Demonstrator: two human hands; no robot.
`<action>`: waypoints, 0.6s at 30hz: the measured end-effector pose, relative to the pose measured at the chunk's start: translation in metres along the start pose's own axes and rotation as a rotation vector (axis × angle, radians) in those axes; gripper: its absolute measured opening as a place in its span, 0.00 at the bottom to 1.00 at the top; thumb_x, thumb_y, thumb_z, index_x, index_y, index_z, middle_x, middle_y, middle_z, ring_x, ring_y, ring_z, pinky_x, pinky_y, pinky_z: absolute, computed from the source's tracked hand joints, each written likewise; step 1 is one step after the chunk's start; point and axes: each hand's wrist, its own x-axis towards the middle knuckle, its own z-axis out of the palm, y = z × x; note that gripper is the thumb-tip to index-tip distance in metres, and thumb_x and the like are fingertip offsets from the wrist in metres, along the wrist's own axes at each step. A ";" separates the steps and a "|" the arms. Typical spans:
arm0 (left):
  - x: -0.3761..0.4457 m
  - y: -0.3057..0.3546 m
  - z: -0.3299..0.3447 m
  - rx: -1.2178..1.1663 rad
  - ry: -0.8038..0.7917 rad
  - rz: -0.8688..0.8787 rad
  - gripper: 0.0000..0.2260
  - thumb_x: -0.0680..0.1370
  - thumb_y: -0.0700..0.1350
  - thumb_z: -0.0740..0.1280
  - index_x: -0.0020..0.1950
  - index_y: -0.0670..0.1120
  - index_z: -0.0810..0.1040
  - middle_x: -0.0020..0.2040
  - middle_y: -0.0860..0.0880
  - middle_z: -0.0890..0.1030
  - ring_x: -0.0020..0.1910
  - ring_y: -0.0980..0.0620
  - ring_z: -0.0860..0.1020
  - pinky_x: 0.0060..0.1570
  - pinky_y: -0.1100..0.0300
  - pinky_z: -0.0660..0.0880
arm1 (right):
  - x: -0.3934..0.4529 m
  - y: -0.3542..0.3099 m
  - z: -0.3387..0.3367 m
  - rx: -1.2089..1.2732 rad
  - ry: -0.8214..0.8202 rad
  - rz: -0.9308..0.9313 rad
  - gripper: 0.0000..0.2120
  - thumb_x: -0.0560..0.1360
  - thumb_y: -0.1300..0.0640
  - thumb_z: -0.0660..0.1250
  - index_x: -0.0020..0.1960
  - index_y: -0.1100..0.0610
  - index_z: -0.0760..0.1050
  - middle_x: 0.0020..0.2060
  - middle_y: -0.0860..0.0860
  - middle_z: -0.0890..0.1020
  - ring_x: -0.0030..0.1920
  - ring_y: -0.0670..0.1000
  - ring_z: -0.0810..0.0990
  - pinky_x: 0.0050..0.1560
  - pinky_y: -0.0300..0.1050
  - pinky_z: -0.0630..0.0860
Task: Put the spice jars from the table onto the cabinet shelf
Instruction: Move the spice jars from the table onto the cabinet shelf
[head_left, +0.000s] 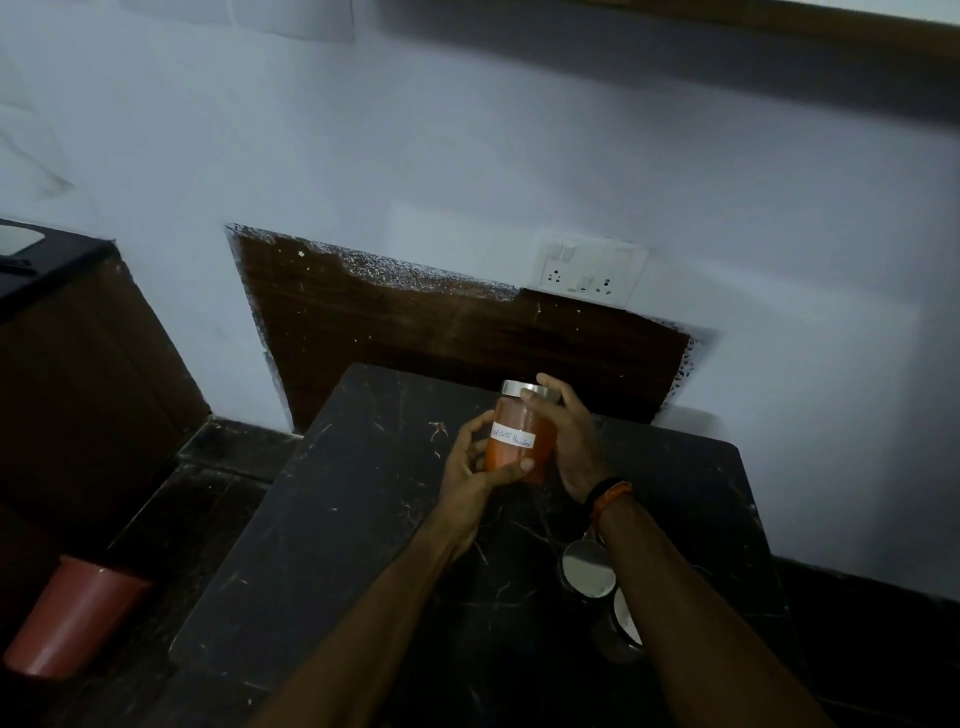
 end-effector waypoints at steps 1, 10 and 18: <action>0.000 0.003 0.000 -0.039 -0.032 -0.009 0.37 0.66 0.42 0.81 0.71 0.58 0.71 0.67 0.44 0.77 0.65 0.42 0.78 0.61 0.38 0.77 | 0.000 -0.001 -0.002 0.043 -0.003 0.003 0.35 0.68 0.43 0.70 0.73 0.50 0.67 0.66 0.55 0.72 0.59 0.58 0.78 0.57 0.57 0.79; 0.001 0.021 0.011 0.038 -0.035 0.062 0.35 0.68 0.37 0.78 0.71 0.57 0.71 0.65 0.44 0.78 0.63 0.43 0.79 0.59 0.38 0.78 | 0.001 -0.017 -0.009 0.226 -0.019 -0.027 0.31 0.71 0.45 0.67 0.72 0.51 0.68 0.65 0.56 0.75 0.59 0.59 0.80 0.51 0.52 0.81; 0.011 0.038 0.020 0.052 -0.070 0.079 0.33 0.67 0.44 0.80 0.70 0.54 0.73 0.65 0.42 0.78 0.63 0.42 0.79 0.59 0.40 0.78 | 0.006 -0.031 -0.018 0.226 -0.016 -0.079 0.28 0.72 0.45 0.68 0.70 0.51 0.71 0.65 0.57 0.76 0.60 0.60 0.80 0.55 0.54 0.80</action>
